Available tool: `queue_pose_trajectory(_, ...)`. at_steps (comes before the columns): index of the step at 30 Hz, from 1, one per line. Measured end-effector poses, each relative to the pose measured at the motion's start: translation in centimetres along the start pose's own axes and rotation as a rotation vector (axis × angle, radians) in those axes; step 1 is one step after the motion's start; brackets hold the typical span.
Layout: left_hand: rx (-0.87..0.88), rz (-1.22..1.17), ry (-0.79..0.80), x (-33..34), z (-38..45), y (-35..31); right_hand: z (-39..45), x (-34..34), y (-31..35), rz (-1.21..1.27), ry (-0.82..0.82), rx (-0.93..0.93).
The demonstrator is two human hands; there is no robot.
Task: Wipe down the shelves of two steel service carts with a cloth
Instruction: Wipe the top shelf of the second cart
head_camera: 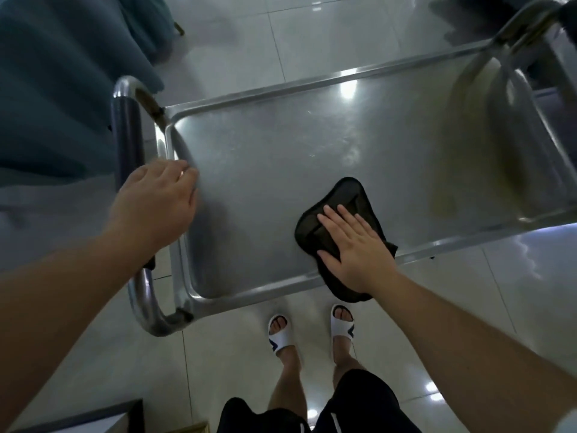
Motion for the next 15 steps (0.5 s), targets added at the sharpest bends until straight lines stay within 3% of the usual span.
queue_pose_trajectory(4, 0.178, 0.137, 0.043, 1.6, -0.3, -4.0, -0.9, -0.8, -3.3, 0.013, -0.016, 0.046)
queue_pose_trajectory(15, -0.191, -0.301, 0.188, 3.6, -0.1, -20.4, -4.5, -5.0, -16.3, 0.028, -0.007, 0.066)
Point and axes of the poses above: each hand's wrist, its own z-axis towards the middle knuckle, its own x-axis out of the palm, y = z × x, the point moved 9 cm from there along z, towards the middle knuckle, and after that the axes turned 10 degrees about -x, right-handed, at the moved point
